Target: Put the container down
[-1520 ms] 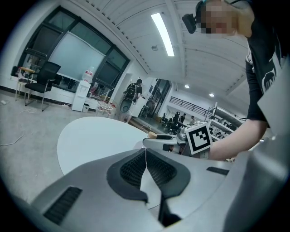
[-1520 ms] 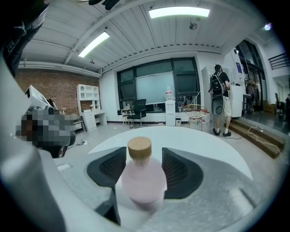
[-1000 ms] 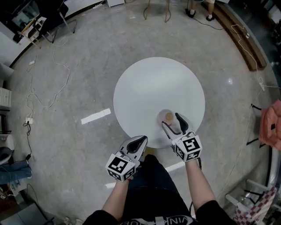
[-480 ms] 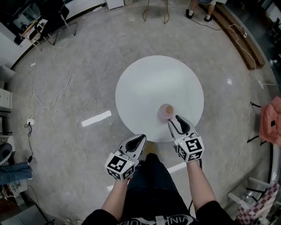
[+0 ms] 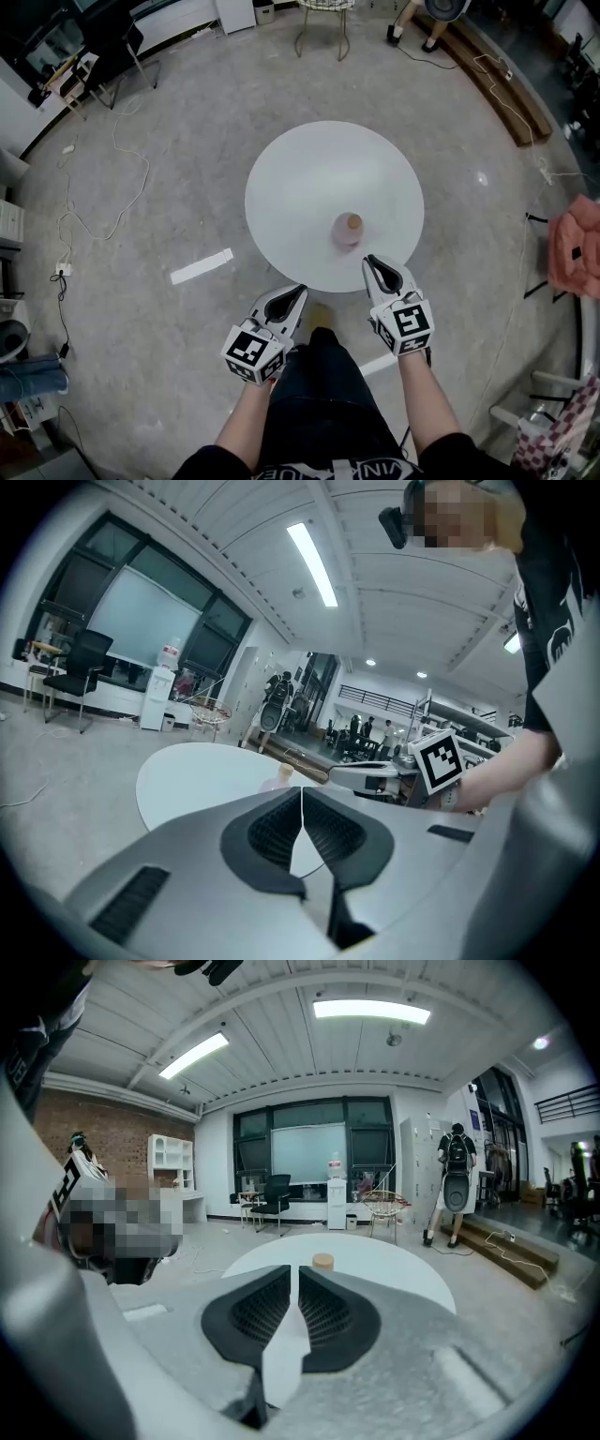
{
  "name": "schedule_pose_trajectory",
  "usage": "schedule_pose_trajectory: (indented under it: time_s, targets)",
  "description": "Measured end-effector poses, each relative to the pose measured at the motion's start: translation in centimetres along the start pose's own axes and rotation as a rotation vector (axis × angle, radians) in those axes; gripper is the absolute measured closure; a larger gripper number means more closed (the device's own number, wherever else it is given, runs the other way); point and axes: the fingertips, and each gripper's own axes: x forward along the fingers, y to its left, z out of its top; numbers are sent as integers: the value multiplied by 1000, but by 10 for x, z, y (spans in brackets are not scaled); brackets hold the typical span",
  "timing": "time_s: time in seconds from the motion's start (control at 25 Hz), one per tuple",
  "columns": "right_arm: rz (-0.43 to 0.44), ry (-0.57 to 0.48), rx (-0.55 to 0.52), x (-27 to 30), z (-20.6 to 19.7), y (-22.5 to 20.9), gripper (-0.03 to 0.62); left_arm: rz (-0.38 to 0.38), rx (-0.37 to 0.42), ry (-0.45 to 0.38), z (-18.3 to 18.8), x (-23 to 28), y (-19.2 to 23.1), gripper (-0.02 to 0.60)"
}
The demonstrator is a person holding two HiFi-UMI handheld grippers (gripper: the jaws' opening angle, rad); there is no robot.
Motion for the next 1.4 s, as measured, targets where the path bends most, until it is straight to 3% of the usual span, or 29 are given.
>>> schedule_pose_trajectory:
  time_s: [0.2,1.04,1.4]
  targets:
    - [-17,-45,3,-25,17,14,588,18,30,-10,11,-17,-7,568]
    - [-43,-123,81,-117,65,67,588,-36,146,-139,63,-78,-60,568]
    - [-45,-155,79,-133,72,84,588,-49,170,-153,67,-93,-69,568]
